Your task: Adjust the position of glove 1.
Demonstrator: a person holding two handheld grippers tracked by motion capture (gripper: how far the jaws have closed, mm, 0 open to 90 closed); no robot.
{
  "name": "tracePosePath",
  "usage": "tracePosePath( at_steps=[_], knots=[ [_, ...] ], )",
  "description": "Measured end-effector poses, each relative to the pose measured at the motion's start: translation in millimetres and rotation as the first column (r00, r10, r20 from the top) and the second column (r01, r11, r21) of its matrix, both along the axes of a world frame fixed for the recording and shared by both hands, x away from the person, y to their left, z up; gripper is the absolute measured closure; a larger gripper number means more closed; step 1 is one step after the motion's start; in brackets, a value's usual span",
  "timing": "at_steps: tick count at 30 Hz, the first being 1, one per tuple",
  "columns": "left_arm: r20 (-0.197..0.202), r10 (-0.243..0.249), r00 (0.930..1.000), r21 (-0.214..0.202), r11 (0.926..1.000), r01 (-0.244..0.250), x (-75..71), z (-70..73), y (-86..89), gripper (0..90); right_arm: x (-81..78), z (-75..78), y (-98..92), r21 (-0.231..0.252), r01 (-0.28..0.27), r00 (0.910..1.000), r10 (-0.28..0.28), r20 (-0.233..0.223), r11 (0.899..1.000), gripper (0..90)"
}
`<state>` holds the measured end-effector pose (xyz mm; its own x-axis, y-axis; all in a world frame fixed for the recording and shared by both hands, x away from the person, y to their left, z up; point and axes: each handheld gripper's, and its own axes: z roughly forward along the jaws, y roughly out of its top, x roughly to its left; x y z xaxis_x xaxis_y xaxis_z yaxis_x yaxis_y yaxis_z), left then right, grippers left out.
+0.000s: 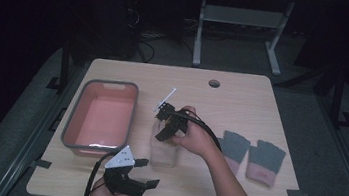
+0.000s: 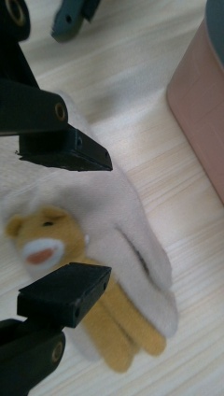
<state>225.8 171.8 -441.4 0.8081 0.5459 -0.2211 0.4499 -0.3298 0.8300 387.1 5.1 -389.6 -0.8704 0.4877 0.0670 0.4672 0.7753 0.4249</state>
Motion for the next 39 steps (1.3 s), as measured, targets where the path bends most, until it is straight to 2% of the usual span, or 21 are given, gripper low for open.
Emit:
tracePosePath(
  at_steps=[4, 6, 9, 13, 17, 21, 27, 39],
  knots=[
    [-0.004, 0.003, 1.0000, -0.002, 1.0000, -0.003, -1.0, 0.4, 0.5, 20.8, 1.2, -6.7, 9.1, -0.029, -0.013, 0.9998, 0.014, 0.015, 0.999, 40.0],
    [0.001, 0.006, 1.0000, -0.005, 1.0000, -0.006, -0.9, 1.2, 1.6, 20.8, 1.4, -9.1, 13.4, -0.028, -0.012, 0.9999, 0.012, 0.007, 1.000, 40.0],
    [0.001, 0.013, 0.9999, -0.005, 0.9999, -0.013, -0.3, 2.5, 3.8, 20.8, -0.1, -13.1, 22.1, -0.052, -0.021, 0.9994, 0.023, 0.026, 0.998, 40.0],
    [0.002, 0.012, 0.9999, -0.011, 0.9999, -0.012, 0.5, 2.6, 3.5, 20.8, 1.1, -19.9, 27.6, -0.083, -0.024, 0.9995, 0.026, 0.021, 0.996, 40.3],
    [0.007, 0.015, 0.9999, -0.013, 0.9998, -0.015, -0.1, 3.3, 4.9, 20.8, 4.0, -28.7, 27.6, -0.110, -0.017, 0.9998, 0.018, 0.011, 0.994, 39.9],
    [0.007, 0.020, 0.9998, -0.017, 0.9997, -0.020, 0.1, 4.2, 6.4, 20.8, 3.7, -34.5, 27.4, -0.113, -0.017, 0.9997, 0.019, 0.014, 0.993, 39.9],
    [0.007, 0.023, 0.9997, -0.016, 0.9996, -0.023, 0.3, 4.3, 6.2, 20.8, -0.3, -35.1, 29.1, -0.139, -0.023, 0.9990, 0.029, 0.036, 0.990, 41.8],
    [0.004, 0.025, 0.9997, -0.021, 0.9995, -0.025, 1.0, 3.5, 6.1, 20.8, 0.4, -33.1, 14.6, -0.146, -0.001, 0.9997, 0.005, 0.024, 0.989, 42.4]
  ],
)
